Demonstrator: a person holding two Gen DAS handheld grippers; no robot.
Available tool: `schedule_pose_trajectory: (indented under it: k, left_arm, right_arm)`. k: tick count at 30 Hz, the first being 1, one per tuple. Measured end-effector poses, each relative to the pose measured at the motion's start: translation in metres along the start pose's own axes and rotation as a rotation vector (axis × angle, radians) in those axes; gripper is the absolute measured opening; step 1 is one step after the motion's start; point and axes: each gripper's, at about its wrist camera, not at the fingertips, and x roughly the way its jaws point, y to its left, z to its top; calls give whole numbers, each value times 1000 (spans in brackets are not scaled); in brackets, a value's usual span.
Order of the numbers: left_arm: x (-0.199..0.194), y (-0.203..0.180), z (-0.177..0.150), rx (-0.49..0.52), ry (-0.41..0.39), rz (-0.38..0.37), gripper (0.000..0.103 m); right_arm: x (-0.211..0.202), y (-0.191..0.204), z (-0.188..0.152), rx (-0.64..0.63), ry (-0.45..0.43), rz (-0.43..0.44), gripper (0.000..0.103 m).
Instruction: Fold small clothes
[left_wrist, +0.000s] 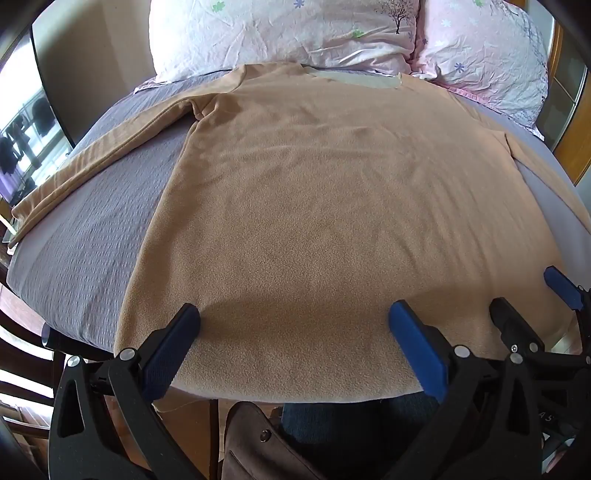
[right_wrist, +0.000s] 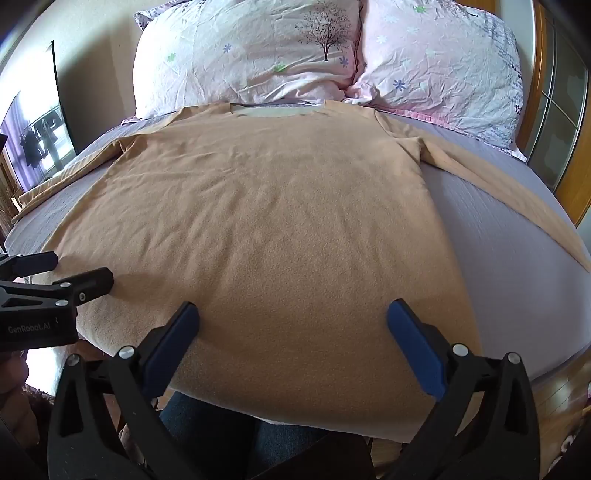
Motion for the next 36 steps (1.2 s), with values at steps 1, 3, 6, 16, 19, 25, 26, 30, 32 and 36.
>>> schedule_pose_trajectory:
  k: [1, 3, 6, 16, 19, 25, 26, 30, 32, 36]
  left_arm:
    - [0, 0, 0, 0, 0, 0, 102]
    - [0, 0, 0, -1, -1, 0, 102]
    - [0, 0, 0, 0, -1, 0, 102]
    - [0, 0, 0, 0, -4, 0, 102]
    - [0, 0, 0, 0, -5, 0, 102]
    - [0, 0, 0, 0, -7, 0, 102]
    - [0, 0, 0, 0, -7, 0, 102]
    - [0, 0, 1, 0, -8, 0, 102]
    - [0, 0, 1, 0, -8, 0, 102]
    - [2, 1, 3, 1, -9, 0, 102]
  right_arm:
    - [0, 0, 0, 0, 0, 0, 101]
    - [0, 0, 0, 0, -1, 0, 101]
    - [-1, 0, -1, 1, -2, -1, 101]
    - [-1, 0, -1, 2, -3, -2, 101]
    - [-1, 0, 0, 2, -3, -2, 101]
    - [-2, -1, -1, 2, -5, -3, 101]
    - [-2, -1, -1, 3, -5, -3, 101]
    - [-2, -1, -1, 3, -6, -3, 101]
    - [-2, -1, -1, 3, -7, -3, 101]
    - [-2, -2, -1, 3, -7, -3, 101]
